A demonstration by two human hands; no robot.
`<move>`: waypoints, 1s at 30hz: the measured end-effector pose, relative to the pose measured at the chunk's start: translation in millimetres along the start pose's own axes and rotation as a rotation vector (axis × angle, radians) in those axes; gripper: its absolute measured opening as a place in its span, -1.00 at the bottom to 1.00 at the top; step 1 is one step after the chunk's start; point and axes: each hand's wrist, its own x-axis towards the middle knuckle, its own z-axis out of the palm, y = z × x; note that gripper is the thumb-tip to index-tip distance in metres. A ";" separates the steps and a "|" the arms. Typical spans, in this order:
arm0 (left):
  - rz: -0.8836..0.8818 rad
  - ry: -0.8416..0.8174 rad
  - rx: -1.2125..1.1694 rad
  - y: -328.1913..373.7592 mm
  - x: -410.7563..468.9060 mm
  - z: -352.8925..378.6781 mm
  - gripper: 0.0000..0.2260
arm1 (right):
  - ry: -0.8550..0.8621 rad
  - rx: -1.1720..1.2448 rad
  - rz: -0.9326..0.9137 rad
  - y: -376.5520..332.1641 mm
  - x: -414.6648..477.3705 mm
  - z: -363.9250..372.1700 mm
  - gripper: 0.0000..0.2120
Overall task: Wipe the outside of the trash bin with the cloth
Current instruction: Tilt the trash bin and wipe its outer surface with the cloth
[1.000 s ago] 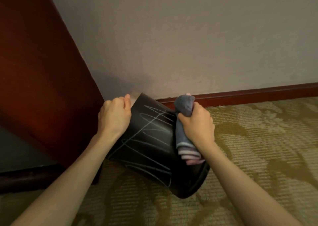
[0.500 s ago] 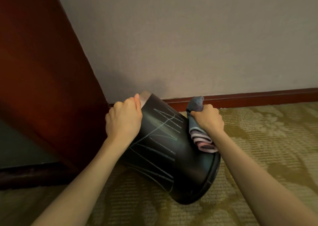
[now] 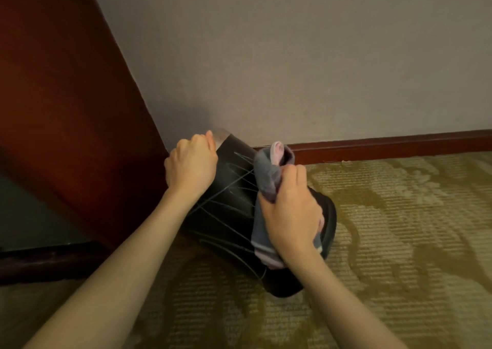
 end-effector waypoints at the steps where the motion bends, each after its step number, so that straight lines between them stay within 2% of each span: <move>1: -0.004 -0.013 -0.001 0.1 1.5 -0.1 -0.54 | 0.013 -0.001 -0.026 -3.8 -9.2 1.1 -0.77; 5: 0.011 -0.044 -0.023 1.4 2.5 -1.2 -0.54 | 0.033 0.003 -0.129 -4.9 -28.8 4.5 -0.76; 9: 0.051 -0.056 -0.047 4.9 3.2 -3.6 -0.55 | 0.031 0.052 -0.051 -0.3 -14.3 2.0 -0.69; 13: 0.122 -0.040 -0.056 11.9 -2.8 -6.8 -0.56 | 0.031 0.101 0.081 -0.6 7.9 -2.3 -0.72; 22: 0.174 -0.018 -0.054 19.5 -18.1 -14.7 -0.56 | -0.194 0.148 0.383 22.5 83.5 8.8 -0.67; 27: 0.192 -0.014 -0.056 24.5 -28.3 -19.5 -0.57 | -0.392 0.143 0.566 48.9 115.6 24.4 -0.49; 30: 0.228 -0.015 -0.048 30.7 -33.7 -22.3 -0.58 | -0.513 0.129 0.605 60.8 126.7 26.5 -0.42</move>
